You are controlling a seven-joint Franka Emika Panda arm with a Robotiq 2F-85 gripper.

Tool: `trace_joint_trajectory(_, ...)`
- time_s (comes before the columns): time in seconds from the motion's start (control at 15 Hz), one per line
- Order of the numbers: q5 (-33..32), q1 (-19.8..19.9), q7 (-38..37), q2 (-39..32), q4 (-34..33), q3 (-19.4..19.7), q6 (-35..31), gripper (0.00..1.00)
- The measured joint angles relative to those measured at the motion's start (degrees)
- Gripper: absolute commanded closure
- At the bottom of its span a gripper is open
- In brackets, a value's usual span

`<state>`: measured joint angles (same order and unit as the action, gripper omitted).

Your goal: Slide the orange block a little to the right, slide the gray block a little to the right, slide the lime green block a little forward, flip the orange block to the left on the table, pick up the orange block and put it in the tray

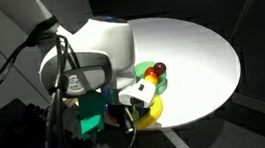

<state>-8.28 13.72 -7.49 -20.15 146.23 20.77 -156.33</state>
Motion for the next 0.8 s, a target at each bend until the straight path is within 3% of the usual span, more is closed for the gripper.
trace_joint_trajectory(0.8, 0.3, 0.0, 1.6, -3.1, -2.7, -1.7, -2.8, 0.00)
